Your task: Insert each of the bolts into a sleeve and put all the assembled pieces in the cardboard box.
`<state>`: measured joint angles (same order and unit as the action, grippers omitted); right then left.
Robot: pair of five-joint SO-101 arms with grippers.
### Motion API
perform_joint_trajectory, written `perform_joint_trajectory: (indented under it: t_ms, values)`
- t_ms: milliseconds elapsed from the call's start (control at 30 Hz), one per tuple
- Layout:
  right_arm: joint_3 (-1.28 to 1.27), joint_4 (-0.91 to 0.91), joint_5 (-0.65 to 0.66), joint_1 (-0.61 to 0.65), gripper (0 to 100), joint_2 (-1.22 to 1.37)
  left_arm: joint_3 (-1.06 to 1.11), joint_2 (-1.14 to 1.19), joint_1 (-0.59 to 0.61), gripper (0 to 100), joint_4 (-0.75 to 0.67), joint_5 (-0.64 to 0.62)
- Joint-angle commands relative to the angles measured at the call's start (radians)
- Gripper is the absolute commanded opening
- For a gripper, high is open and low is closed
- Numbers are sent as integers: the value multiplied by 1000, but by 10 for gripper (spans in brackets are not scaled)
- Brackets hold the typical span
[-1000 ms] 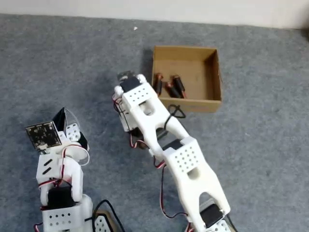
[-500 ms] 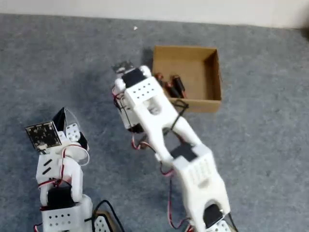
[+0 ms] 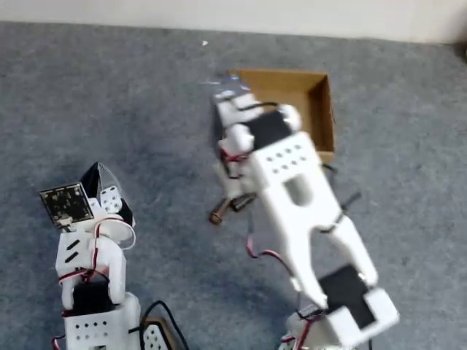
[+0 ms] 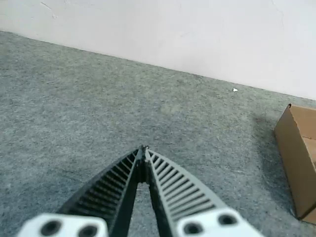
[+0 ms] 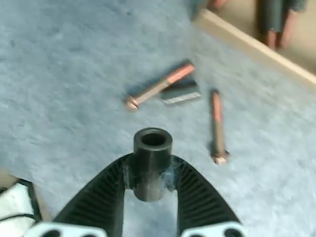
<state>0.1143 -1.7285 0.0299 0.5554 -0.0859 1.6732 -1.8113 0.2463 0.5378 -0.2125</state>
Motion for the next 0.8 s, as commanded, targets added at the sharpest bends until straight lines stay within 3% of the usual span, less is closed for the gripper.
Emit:
perform_joint_trajectory:
  t_ms: [0,100,267,367,600,767]
  values:
    - [-153,102,32,-128,5,-165,22,-10,2,8,14,12]
    - [-306,219,34,-220,5,-280,22,-10,-19,8,25,44]
    - [-556,443,26,-338,5,-455,7,-10,-87,8,60,230]
    - [-671,542,-18,-386,5,-526,-42,-10,-134,8,118,252]
    - [-820,753,-64,-529,5,-598,-265,-8,-354,7,350,252]
    - [-858,849,-126,-636,5,-596,-331,1,-503,7,391,345]
